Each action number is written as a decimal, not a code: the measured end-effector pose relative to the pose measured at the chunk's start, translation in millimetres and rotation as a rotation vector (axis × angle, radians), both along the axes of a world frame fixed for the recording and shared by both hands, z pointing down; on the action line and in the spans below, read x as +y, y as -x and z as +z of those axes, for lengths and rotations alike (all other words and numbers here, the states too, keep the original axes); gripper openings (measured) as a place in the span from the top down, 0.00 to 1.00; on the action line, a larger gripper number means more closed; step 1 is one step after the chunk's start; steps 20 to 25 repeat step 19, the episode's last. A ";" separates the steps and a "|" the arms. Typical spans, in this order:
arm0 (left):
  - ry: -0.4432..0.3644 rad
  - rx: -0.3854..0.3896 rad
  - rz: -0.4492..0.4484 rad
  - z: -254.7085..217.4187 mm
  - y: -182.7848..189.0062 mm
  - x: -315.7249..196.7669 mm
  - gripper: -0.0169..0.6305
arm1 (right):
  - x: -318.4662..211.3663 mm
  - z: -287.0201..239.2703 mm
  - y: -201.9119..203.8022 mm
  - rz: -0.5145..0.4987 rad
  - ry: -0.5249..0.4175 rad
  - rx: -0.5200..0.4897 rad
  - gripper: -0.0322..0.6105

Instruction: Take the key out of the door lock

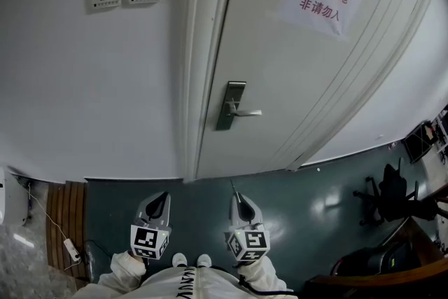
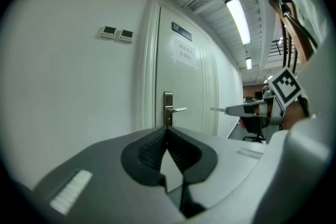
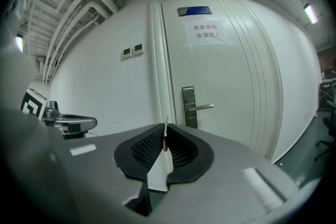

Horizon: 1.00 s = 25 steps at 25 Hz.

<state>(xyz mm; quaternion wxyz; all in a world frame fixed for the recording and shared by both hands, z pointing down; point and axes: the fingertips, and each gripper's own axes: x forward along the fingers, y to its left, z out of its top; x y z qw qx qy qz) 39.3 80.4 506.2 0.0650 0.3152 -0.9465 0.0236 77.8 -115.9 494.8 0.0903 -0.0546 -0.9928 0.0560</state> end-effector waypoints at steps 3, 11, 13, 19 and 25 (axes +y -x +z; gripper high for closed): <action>0.005 -0.001 -0.002 -1.2 0.6 -8.5 0.98 | -5.6 0.9 2.2 -0.010 0.006 0.002 0.91; 0.009 -0.015 -0.024 -6.4 8.4 -17.5 0.98 | -12.4 -1.6 13.3 -0.037 0.012 -0.008 0.91; 0.011 -0.013 -0.030 -5.7 10.3 -18.0 0.98 | -12.5 -1.0 15.8 -0.042 0.012 -0.006 0.91; 0.008 -0.021 -0.031 -9.1 15.8 -25.7 0.98 | -21.1 1.6 22.5 -0.040 0.021 -0.003 0.91; 0.008 -0.021 -0.031 -9.1 15.8 -25.7 0.98 | -21.1 1.6 22.5 -0.040 0.021 -0.003 0.91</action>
